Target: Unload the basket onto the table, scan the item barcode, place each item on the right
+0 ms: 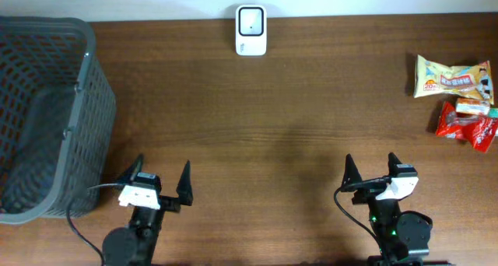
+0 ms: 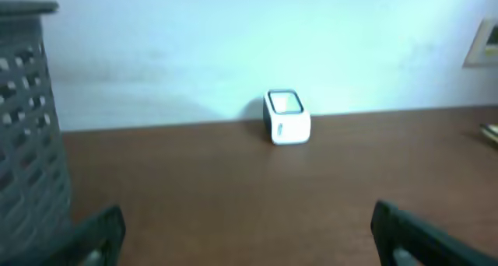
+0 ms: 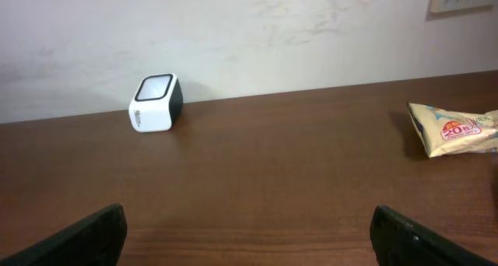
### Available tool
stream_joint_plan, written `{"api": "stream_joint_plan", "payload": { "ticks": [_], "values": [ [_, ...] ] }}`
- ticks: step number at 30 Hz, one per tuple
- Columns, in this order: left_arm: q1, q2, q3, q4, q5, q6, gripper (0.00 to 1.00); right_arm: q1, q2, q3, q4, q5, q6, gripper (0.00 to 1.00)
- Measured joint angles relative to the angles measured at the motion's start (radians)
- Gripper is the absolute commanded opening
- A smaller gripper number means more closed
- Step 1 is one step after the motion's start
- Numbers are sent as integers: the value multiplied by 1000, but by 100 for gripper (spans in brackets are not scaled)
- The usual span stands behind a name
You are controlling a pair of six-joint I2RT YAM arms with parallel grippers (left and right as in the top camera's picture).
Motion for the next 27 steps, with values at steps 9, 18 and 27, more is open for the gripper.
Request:
{"api": "stream_joint_plan", "payload": {
  "ticks": [9, 18, 27],
  "values": [
    [223, -58, -126, 9, 12, 1, 99, 0, 0, 0, 0, 0, 0, 99],
    [224, -58, -126, 6, -10, 1, 99, 0, 0, 0, 0, 0, 0, 98],
    [224, -58, -126, 6, -10, 1, 99, 0, 0, 0, 0, 0, 0, 98]
  ]
}}
